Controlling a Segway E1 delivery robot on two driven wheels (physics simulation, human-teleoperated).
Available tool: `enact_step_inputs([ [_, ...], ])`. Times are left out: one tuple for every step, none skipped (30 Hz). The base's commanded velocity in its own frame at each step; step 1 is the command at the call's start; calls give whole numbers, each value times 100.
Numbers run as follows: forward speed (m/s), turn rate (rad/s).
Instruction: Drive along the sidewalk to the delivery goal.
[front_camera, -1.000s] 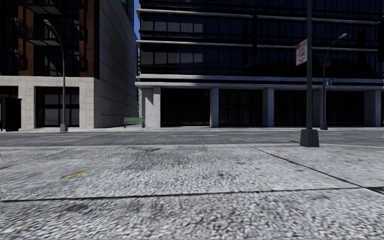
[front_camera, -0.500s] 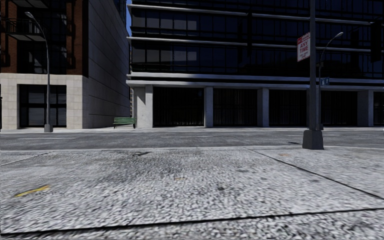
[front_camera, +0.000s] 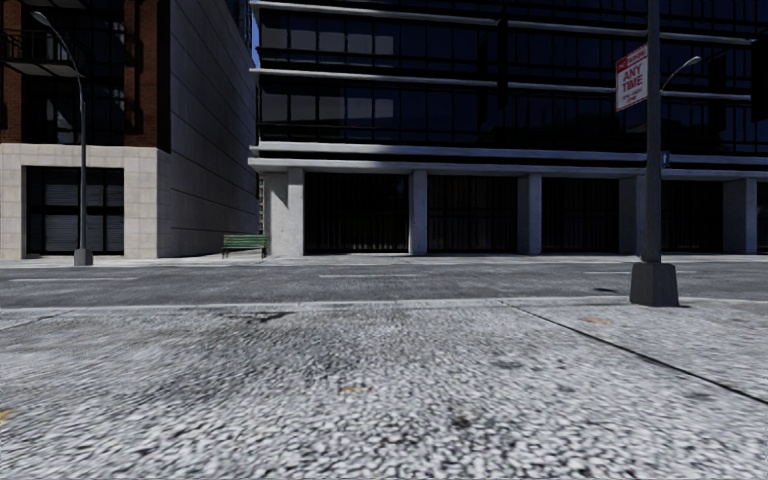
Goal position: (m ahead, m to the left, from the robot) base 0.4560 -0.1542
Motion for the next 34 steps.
enact_step_inputs([
  [95,0],
  [67,0],
  [67,0],
  [29,0],
  [0,0],
  [0,0],
  [0,0],
  [0,0],
  [0,0],
  [0,0],
  [0,0],
  [0,0],
  [0,0],
  [0,0],
  [0,0],
  [0,0],
  [0,0],
  [0,0],
  [0,0],
  [0,0],
  [0,0],
  [0,0],
  [0,0],
  [0,0],
  [0,0],
  [0,0],
  [0,0],
  [0,0],
  [0,0],
  [0,0],
  [0,0],
  [0,0],
  [0,0],
  [0,0],
])
